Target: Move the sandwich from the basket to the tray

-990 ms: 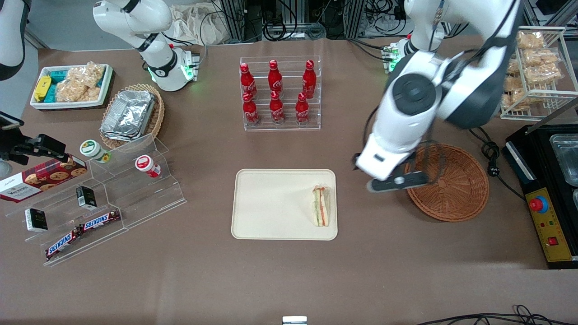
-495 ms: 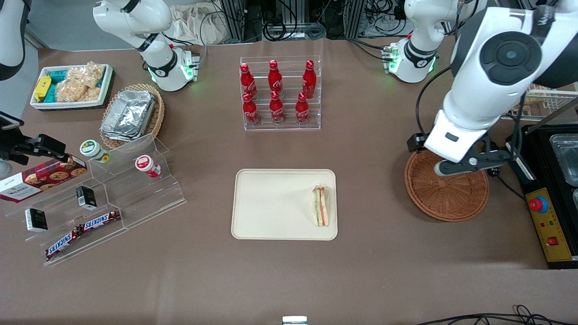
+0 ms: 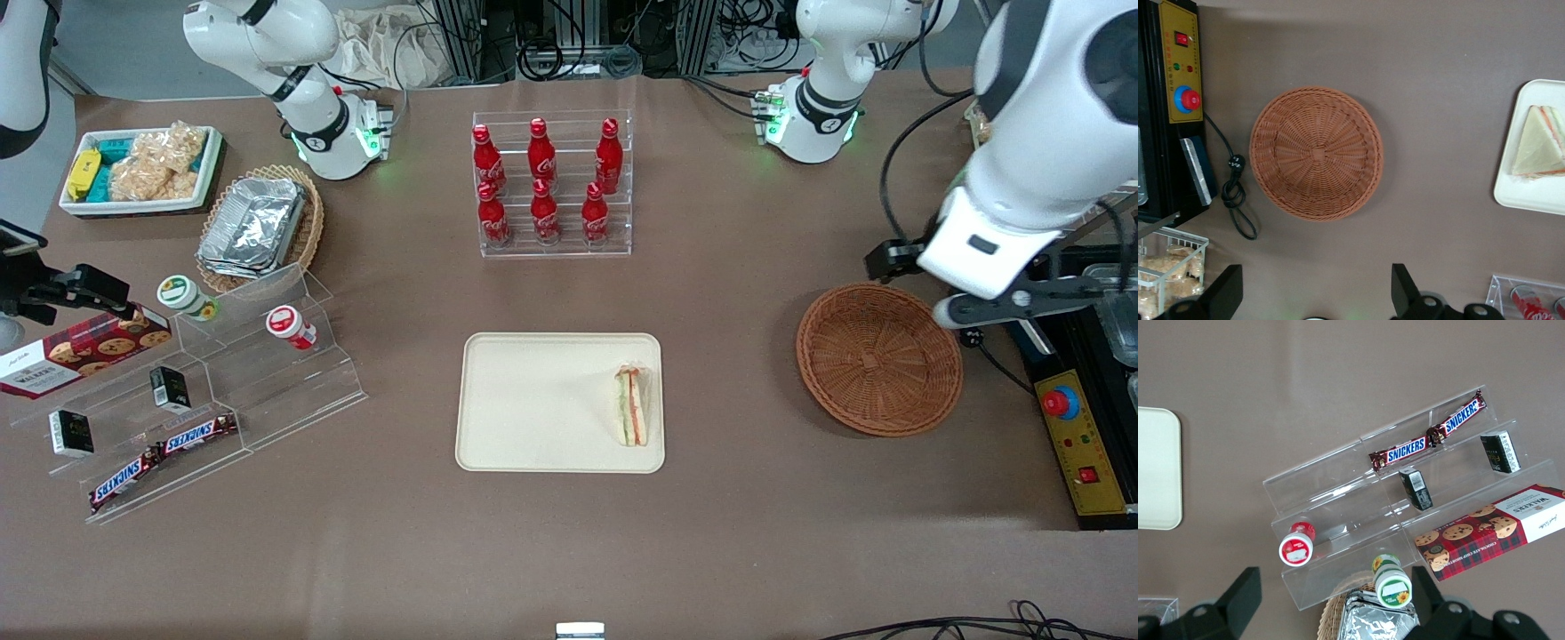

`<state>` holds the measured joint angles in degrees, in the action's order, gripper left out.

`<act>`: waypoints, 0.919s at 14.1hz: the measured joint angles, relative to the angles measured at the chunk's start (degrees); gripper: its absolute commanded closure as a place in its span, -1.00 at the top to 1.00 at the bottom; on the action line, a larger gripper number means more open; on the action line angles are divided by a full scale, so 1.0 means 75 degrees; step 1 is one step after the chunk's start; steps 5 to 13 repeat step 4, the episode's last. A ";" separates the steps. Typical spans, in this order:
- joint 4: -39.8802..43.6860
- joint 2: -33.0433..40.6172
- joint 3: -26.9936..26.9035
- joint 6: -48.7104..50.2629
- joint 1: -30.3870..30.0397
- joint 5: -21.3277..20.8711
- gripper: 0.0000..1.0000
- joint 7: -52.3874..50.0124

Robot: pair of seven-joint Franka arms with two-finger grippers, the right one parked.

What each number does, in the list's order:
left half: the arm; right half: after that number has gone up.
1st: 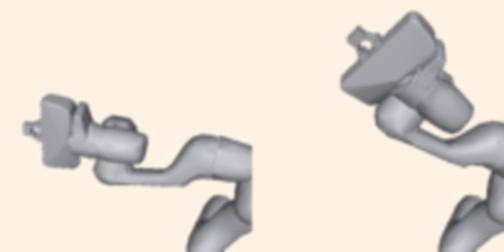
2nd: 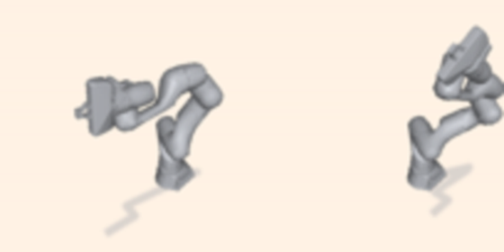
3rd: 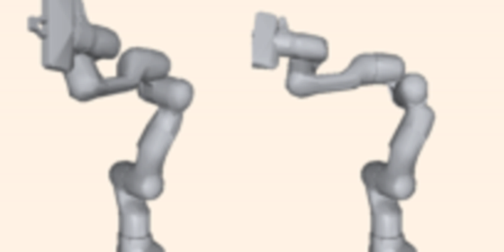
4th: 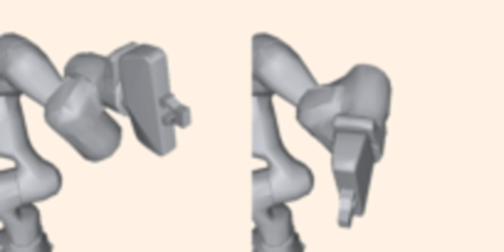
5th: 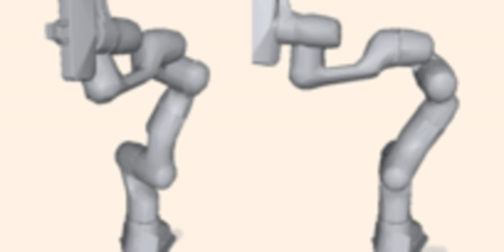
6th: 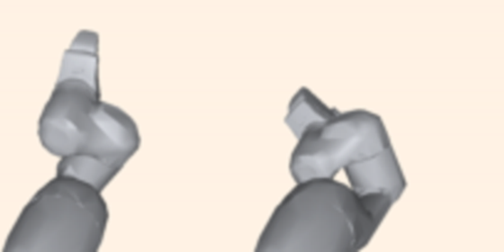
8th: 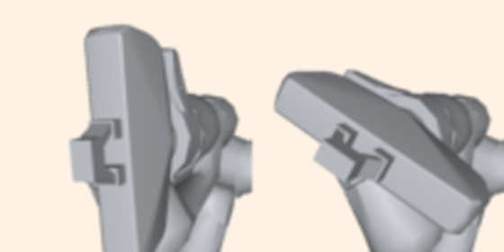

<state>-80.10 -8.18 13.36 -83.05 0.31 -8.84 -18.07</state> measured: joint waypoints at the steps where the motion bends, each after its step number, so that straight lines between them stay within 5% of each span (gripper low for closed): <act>1: 0.0001 0.0110 -0.0390 0.0045 0.0023 0.0188 1.00 0.0427; 4: 0.0002 0.0375 -0.1699 0.0245 0.0461 0.0549 1.00 0.1397; 13: 0.0002 0.0375 -0.1699 0.0245 0.0461 0.0549 1.00 0.1397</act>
